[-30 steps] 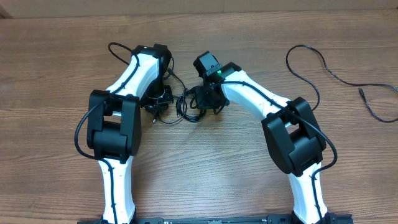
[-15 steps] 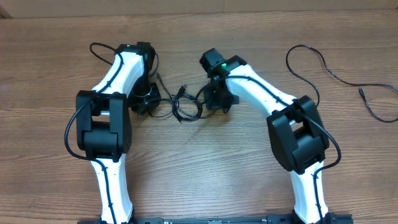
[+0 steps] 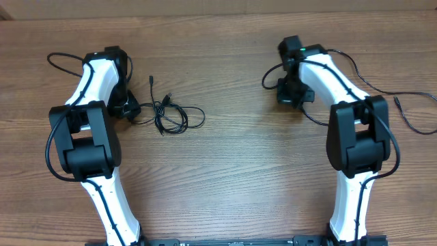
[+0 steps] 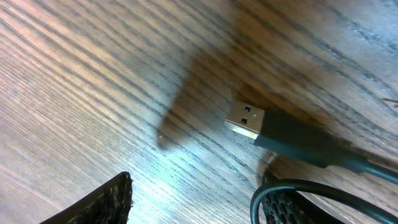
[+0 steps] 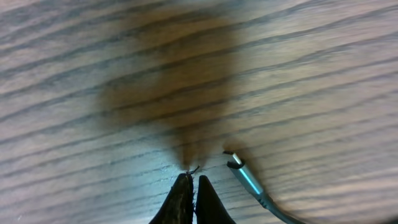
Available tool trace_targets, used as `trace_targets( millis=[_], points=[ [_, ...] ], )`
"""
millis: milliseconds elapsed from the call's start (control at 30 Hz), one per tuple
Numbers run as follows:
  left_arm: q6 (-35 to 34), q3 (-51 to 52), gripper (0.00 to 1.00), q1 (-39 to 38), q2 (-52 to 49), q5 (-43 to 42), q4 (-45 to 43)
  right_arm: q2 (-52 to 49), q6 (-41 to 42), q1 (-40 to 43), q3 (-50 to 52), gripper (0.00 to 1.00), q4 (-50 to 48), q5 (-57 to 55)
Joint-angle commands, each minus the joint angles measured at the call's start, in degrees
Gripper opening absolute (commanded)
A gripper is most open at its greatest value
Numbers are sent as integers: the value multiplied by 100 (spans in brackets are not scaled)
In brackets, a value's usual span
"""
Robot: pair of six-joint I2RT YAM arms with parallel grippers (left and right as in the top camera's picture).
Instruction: Untangle cables
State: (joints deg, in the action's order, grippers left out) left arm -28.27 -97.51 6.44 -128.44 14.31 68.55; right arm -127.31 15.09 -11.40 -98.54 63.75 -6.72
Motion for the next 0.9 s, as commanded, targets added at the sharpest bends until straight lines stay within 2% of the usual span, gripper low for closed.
trace_targets(
  millis=[0, 67, 133, 300, 567, 633, 767, 867],
  points=[
    [651, 286, 67, 4, -79, -896, -271, -76, -903, 55, -4, 6, -37, 1751],
    [1023, 289, 67, -42, -79, -1569, -350, -76, -1165, 17, -4, 9, -63, 2415],
    [1290, 286, 68, -149, -79, -2090, -387, -76, -1283, -109, -4, 14, -92, 2562],
    [1353, 286, 69, -566, -79, -2225, -393, -76, -1329, -619, -4, 20, -240, 2380],
    [1325, 286, 70, -1075, -79, -1993, -431, -76, -1327, -1449, -4, 21, -409, 1405],
    [1270, 289, 70, -1128, -79, -1882, -428, -76, -1329, -1613, -7, 24, -426, 1178],
    [603, 286, 69, -1115, -79, -922, -269, -76, -1353, -1788, -7, 29, -431, 907],
    [535, 289, 68, -1069, -79, -678, -251, -76, -1473, -1829, -22, 32, -476, 911]
  ],
)
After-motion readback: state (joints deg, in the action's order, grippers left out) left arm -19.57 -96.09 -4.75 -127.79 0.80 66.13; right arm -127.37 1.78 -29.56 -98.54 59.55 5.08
